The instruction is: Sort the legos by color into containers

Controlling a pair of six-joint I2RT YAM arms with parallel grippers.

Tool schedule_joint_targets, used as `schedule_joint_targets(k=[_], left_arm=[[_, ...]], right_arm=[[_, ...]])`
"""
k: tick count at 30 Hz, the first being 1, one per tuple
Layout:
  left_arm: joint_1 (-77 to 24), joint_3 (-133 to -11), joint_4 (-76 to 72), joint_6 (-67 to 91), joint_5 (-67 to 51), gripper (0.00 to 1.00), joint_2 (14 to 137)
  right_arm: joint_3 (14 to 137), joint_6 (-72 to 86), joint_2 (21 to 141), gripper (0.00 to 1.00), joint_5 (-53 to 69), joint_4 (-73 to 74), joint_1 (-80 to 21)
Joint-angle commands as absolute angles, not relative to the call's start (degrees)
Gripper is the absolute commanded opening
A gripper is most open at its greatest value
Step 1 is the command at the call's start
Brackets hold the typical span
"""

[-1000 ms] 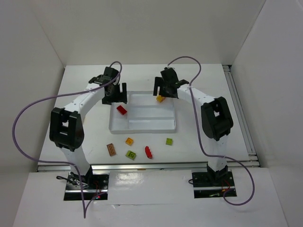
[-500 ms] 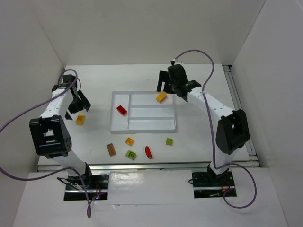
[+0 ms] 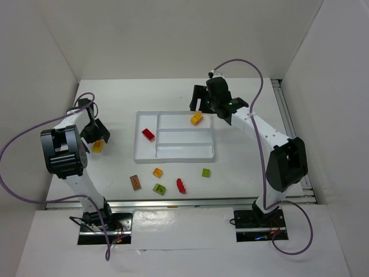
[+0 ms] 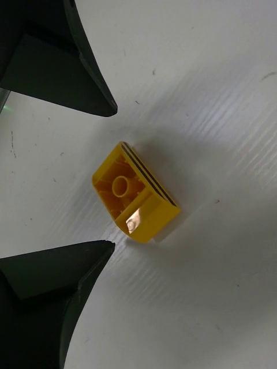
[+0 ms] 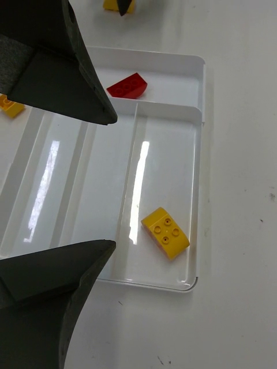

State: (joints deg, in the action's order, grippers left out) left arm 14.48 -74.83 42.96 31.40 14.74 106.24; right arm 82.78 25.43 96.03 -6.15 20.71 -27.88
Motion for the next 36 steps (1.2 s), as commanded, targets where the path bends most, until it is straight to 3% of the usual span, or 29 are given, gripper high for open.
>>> schedule_joint_targets(k=[1,5,12,13,14,16,17,18,24,29,36], left_arm=[[14.6,-75.3,40.8,29.4,12.9,1.00,108.5],[15.2,-76.5,40.0,28.0,12.8,0.94,109.8],[15.8,-74.3,38.0,28.0,7.7,0.61,109.6],[15.8,-74.3,38.0,28.0,7.7,0.55,108.8],[15.8,-74.3,38.0,28.0,7.7,0.35,108.8],[15.8,-74.3,38.5,28.0,7.7,0.21,107.7],[15.8,-74.8,39.4,28.0,7.7,0.07,106.8],[15.8,-75.7,40.1,28.0,7.7,0.02,106.8],[9.5,-76.3,41.2,26.4,3.9,0.00,96.6],[-5.2,-84.3,42.9,25.2,-2.4,0.00,93.7],[-20.7,-99.7,43.8,26.6,-7.0,0.00,106.9]], right_arm=[[83.8,25.2,96.0,0.88,-5.0,20.3,-28.4],[83.8,25.2,96.0,0.88,-5.0,20.3,-28.9],[82.6,25.2,94.8,0.88,-5.6,21.0,-28.9],[82.1,25.2,94.3,0.87,-5.6,21.0,-28.9],[82.1,25.2,94.3,0.87,-5.6,21.0,-29.4],[82.6,25.8,94.3,0.87,-5.6,21.0,-30.0],[82.6,25.8,94.3,0.87,-6.3,21.0,-30.6],[82.6,25.8,94.3,0.87,-6.3,21.0,-30.6],[80.6,24.4,91.9,0.87,-6.7,21.0,-30.6],[77.3,26.7,88.5,0.85,-9.7,22.1,-30.6],[60.8,31.0,72.3,0.85,-18.4,15.6,-30.6]])
